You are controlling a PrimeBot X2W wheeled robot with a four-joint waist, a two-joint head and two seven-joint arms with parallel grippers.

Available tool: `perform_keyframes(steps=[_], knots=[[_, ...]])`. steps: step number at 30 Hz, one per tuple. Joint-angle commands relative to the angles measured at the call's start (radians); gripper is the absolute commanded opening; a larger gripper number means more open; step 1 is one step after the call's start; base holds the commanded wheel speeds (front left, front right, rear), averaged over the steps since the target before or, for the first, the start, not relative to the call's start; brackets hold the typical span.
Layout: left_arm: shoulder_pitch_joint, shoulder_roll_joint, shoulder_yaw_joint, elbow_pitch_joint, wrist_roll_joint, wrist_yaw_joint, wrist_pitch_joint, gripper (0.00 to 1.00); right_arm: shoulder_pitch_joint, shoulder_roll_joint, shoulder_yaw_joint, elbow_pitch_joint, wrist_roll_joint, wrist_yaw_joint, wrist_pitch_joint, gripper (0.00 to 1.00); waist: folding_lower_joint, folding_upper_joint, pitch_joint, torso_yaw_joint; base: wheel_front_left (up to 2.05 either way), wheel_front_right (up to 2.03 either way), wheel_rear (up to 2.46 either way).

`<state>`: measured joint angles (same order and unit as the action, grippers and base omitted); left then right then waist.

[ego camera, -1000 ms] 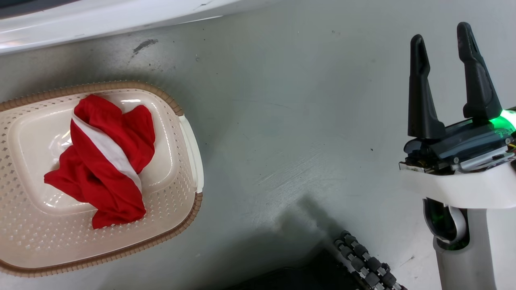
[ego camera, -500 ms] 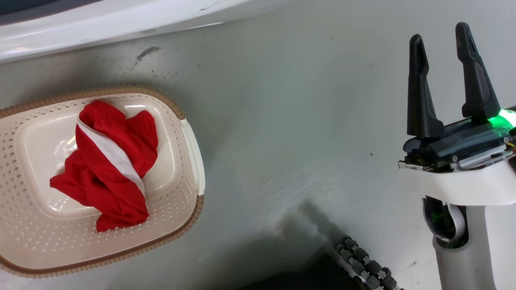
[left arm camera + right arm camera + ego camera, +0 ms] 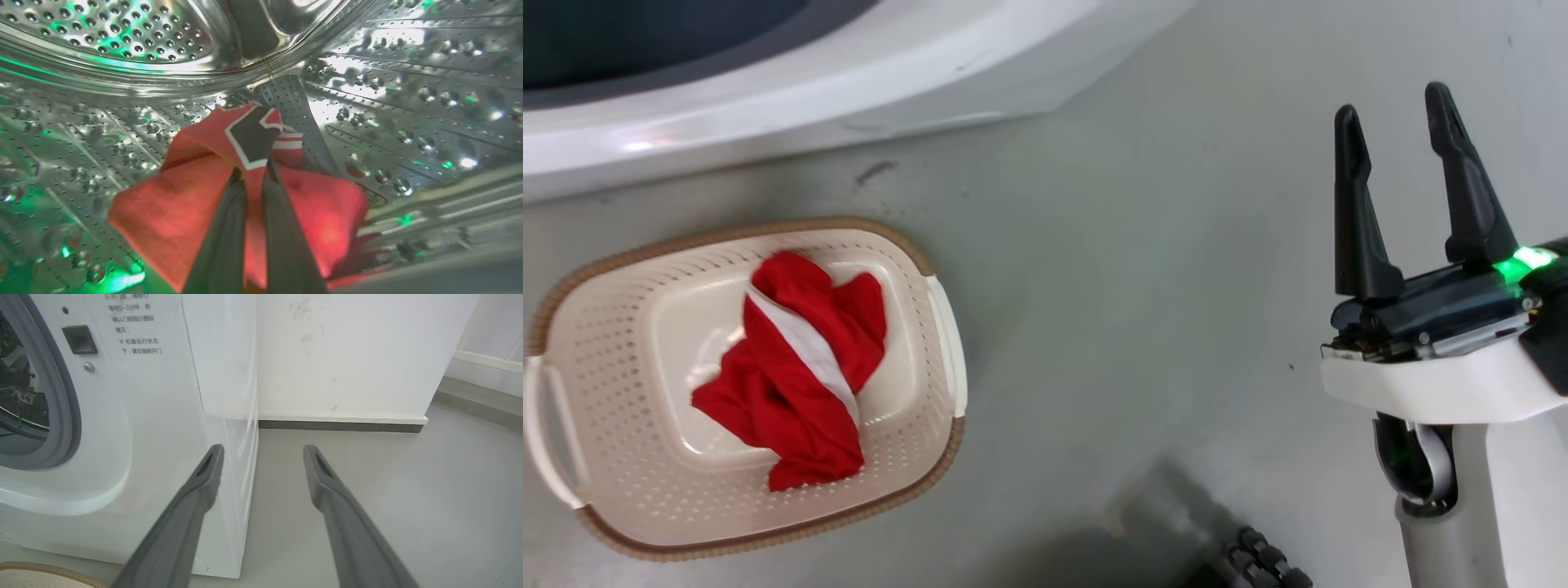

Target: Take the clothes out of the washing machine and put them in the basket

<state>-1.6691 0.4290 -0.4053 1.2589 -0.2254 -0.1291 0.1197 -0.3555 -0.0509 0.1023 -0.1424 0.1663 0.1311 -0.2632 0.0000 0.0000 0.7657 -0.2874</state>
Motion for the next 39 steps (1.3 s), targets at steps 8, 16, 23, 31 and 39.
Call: perform_keyframes(steps=[8, 16, 23, 31, 39], knots=[[0.228, -0.078, -0.036, -0.024, -0.108, 0.000, -0.159, 0.00, 0.070, 0.001, -0.015, 0.039, -0.060, -0.001, -0.002, 1.00, 0.0000, 0.0000, -0.182, 0.082, 0.00, 0.00, 0.00], [0.418, -0.137, -0.074, -0.065, -0.185, 0.000, -0.286, 0.00, 0.127, 0.001, -0.026, 0.061, -0.099, -0.001, -0.002, 1.00, 0.0000, 0.0000, -0.310, 0.137, 0.00, 0.00, 0.00], [0.535, -0.145, -0.087, -0.123, -0.204, 0.001, -0.372, 0.00, 0.182, 0.001, -0.034, 0.074, -0.115, -0.001, -0.002, 1.00, 0.0000, 0.0000, -0.407, 0.173, 0.00, 0.00, 0.00], [0.687, -0.130, -0.060, -0.340, -0.195, 0.041, -0.386, 0.00, 0.239, 0.001, -0.049, 0.084, -0.125, -0.001, -0.002, 1.00, 0.0000, 0.0000, -0.502, 0.210, 0.00, 0.00, 0.00], [0.837, -0.093, -0.051, -0.598, -0.172, 0.095, -0.386, 0.00, 0.290, 0.001, -0.057, 0.093, -0.130, -0.001, -0.002, 1.00, 0.0000, 0.0000, -0.574, 0.243, 0.00, 0.00, 0.00]])
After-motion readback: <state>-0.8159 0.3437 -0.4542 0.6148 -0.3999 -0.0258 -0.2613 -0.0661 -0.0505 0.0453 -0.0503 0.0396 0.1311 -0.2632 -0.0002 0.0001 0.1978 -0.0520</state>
